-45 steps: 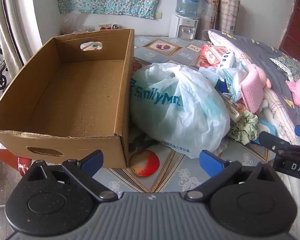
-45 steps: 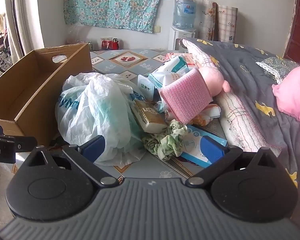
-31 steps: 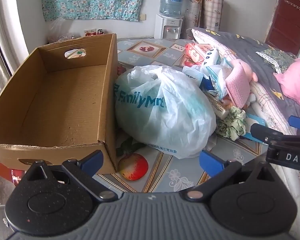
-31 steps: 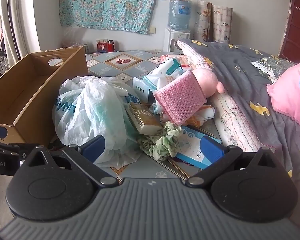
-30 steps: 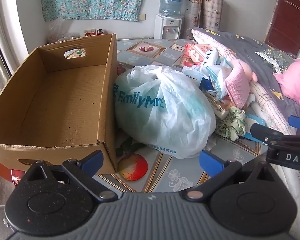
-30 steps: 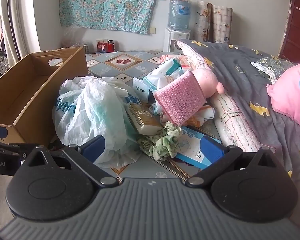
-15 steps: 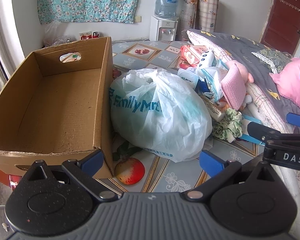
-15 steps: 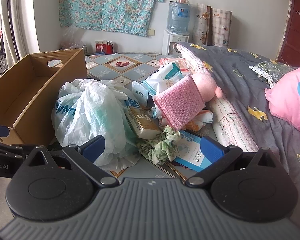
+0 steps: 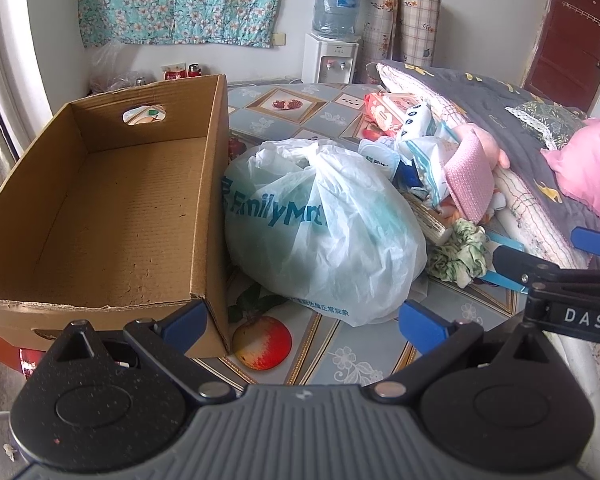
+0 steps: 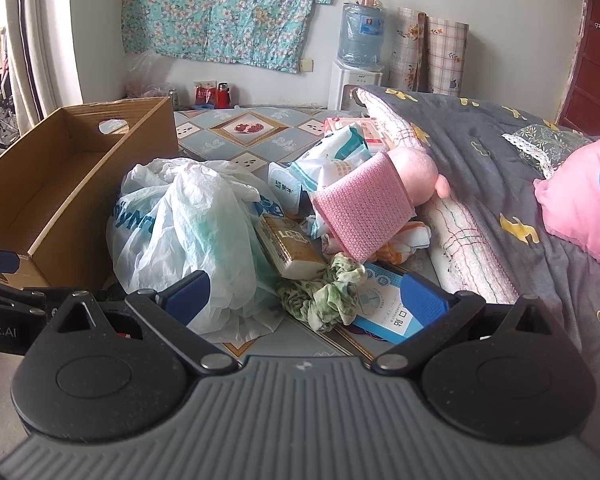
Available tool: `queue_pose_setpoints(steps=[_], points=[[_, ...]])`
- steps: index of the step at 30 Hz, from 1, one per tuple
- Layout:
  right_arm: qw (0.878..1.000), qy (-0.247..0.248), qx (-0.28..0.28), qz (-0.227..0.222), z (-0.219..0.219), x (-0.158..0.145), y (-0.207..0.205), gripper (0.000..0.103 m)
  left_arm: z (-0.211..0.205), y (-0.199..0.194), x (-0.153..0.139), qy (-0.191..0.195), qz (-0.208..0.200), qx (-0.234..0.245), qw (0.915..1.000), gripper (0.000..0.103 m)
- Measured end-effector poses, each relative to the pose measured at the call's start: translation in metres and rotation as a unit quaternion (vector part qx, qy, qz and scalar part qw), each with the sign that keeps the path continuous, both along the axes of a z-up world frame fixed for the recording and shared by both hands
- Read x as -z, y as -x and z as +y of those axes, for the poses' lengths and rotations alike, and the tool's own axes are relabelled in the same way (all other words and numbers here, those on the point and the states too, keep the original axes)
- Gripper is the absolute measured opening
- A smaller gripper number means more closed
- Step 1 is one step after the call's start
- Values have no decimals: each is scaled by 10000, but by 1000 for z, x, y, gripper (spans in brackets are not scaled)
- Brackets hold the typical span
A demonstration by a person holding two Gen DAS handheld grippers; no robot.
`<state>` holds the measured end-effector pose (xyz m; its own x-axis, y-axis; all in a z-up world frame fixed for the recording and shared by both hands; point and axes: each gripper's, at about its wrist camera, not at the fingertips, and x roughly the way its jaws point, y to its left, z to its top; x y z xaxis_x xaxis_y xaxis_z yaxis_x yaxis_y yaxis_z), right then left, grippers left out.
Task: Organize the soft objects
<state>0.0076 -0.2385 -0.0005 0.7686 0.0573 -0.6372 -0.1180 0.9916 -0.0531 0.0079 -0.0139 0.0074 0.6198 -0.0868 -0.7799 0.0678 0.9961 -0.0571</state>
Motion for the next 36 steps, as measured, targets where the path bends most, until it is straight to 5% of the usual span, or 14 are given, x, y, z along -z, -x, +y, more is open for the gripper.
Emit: queue_pose_setpoints(steps=[36], points=[[10000,12,-50,10,3,2,-3,102,1,0,0,7,-5,-12,10000,103]])
